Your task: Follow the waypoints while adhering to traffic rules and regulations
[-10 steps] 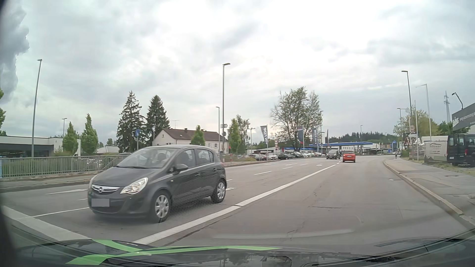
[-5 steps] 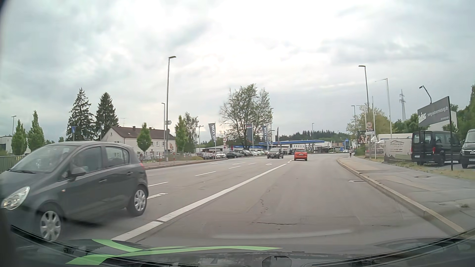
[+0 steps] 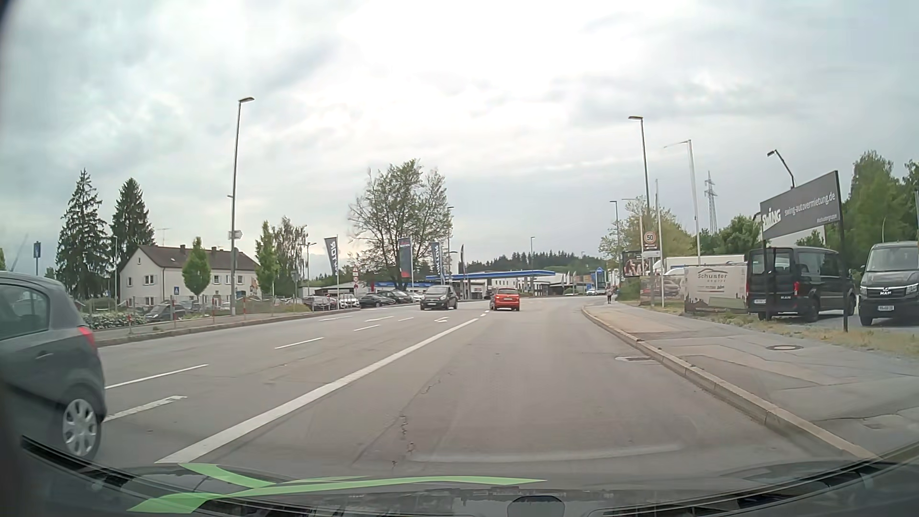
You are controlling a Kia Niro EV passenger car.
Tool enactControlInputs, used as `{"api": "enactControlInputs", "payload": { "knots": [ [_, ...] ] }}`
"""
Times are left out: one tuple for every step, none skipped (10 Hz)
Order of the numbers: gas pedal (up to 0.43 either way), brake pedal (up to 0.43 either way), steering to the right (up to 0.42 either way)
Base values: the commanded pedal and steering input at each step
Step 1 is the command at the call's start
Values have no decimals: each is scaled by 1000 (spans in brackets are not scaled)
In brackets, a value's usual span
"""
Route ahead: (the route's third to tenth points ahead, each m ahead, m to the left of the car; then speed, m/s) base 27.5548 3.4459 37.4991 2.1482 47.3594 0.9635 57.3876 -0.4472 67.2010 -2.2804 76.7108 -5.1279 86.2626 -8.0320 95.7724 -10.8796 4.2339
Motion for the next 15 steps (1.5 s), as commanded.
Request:
{"api": "enactControlInputs", "payload": {
  "knots": [
    [138,0,166],
    [138,0,143],
    [138,0,125],
    [138,0,109],
    [138,0,88],
    [138,0,66],
    [138,0,49],
    [138,0,37],
    [138,0,23],
    [138,0,22],
    [138,0,19],
    [138,0,11],
    [150,0,8],
    [150,0,8],
    [150,0,8]
  ]
}}
